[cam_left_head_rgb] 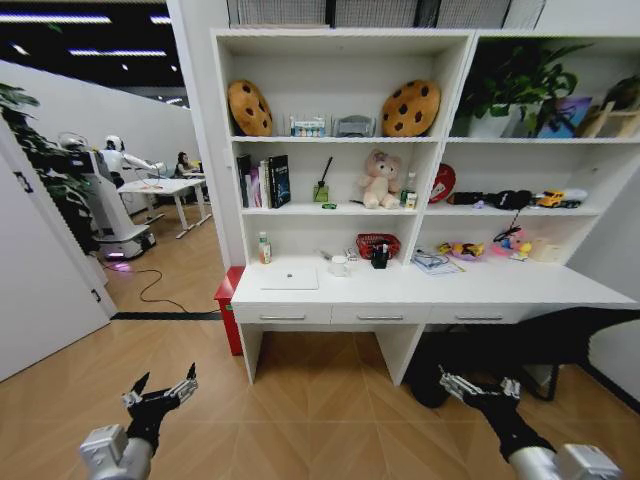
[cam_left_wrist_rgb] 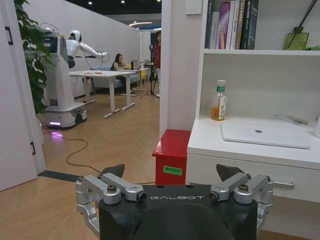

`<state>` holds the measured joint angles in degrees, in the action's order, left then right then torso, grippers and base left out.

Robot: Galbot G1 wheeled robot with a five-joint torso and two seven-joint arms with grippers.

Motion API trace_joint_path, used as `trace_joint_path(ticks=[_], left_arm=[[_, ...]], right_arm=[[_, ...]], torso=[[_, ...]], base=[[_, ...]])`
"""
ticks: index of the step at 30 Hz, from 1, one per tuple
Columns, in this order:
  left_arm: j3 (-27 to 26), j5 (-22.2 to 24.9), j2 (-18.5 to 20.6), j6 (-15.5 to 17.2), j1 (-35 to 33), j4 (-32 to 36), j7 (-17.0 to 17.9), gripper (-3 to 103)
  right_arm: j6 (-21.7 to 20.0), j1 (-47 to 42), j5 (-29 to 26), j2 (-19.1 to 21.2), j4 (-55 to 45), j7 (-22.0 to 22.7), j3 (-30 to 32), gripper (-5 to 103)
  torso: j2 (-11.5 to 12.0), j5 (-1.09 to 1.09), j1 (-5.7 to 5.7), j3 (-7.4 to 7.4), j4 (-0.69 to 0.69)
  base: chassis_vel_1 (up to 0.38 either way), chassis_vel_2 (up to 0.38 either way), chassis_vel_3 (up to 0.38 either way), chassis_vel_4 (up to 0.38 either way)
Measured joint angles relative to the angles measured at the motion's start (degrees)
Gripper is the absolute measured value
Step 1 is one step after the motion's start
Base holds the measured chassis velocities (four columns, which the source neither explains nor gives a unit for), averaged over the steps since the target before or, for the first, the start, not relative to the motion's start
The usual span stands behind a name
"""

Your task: Organize the objects on the table.

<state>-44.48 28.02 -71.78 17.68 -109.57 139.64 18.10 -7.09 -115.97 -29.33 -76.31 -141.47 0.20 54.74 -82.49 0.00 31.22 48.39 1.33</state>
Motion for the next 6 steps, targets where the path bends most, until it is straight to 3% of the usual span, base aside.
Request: trace_joint_path(ticks=[6], left_arm=[[0.0,0.0,0.0,0.0,0.0,0.0,0.0,100]], right_arm=[[0.0,0.0,0.0,0.0,0.0,0.0,0.0,100]], torso=[[0.0,0.00,0.00,0.00,0.00]], base=[[0.000,0.000,0.000,0.000]])
